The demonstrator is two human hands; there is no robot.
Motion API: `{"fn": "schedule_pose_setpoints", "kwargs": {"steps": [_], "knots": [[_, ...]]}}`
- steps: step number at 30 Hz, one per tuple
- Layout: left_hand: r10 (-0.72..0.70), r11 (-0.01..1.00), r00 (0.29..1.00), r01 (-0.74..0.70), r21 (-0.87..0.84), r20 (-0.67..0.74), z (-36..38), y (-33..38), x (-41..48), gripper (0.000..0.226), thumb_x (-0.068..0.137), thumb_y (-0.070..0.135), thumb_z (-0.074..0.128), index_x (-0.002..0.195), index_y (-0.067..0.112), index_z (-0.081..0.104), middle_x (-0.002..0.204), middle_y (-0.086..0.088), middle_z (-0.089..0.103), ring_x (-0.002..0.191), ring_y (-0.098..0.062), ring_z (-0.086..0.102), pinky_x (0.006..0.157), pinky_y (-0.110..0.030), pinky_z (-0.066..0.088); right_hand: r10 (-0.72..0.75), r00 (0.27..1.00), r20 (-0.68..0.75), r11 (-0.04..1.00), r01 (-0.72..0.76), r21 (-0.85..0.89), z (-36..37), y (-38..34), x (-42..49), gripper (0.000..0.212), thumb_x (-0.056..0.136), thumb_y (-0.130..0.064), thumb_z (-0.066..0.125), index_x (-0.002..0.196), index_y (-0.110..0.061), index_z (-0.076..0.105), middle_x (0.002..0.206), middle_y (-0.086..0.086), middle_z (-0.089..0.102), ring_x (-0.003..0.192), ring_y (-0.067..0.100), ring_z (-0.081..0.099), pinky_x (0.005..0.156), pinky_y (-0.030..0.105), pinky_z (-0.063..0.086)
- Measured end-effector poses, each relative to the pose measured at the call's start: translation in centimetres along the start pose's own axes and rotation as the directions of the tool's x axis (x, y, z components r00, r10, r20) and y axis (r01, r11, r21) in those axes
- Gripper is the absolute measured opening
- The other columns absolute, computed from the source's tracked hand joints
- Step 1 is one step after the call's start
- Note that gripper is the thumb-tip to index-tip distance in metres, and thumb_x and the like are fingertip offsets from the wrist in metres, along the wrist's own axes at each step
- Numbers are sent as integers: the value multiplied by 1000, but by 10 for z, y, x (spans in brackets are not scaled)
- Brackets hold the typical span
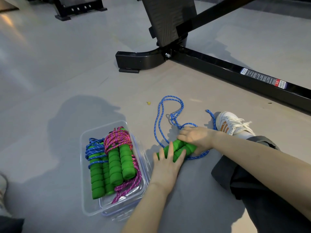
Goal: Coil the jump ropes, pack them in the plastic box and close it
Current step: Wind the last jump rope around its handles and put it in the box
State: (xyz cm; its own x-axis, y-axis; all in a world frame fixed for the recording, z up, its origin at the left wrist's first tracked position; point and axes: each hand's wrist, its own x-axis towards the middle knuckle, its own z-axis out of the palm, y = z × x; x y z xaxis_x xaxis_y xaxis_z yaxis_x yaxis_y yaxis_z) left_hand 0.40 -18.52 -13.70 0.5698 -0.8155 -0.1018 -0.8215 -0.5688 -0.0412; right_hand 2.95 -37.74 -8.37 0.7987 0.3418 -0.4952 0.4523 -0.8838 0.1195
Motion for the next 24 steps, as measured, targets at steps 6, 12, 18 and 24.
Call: {"fn": "schedule_pose_setpoints", "kwargs": {"steps": [6,12,18,24], "knots": [[96,974,980,-56,221,-176,-48,-41,-1,65,67,24,58,132,32,53,130,-13,59,90,-38,63,70,-43,51,86,962,-260,995,-72,65,-46,5,-17,57,64,-29,66,115,-10,49,110,6,51,101,25,46,89,39,45],[299,868,855,-60,492,-423,-133,-127,-33,67,76,7,59,136,26,39,137,-8,54,98,-46,56,80,-49,45,122,803,-583,990,-59,127,-127,-19,-21,66,60,-30,69,118,-4,51,100,11,52,85,31,51,73,44,48],[426,712,790,8,702,-441,-229,-190,-104,51,98,2,17,138,22,42,138,-14,51,98,-46,57,81,-53,48,126,626,-769,985,12,171,-219,-66,-36,74,61,-28,74,127,-8,49,108,11,50,90,32,57,70,33,46],[424,572,830,64,818,-361,-288,-223,-154,65,81,5,21,143,19,32,145,-19,41,103,-50,50,81,-55,46,184,497,-848,965,74,253,-282,-100,-34,75,66,-24,73,135,-17,43,121,9,43,84,32,59,69,34,47]]}}
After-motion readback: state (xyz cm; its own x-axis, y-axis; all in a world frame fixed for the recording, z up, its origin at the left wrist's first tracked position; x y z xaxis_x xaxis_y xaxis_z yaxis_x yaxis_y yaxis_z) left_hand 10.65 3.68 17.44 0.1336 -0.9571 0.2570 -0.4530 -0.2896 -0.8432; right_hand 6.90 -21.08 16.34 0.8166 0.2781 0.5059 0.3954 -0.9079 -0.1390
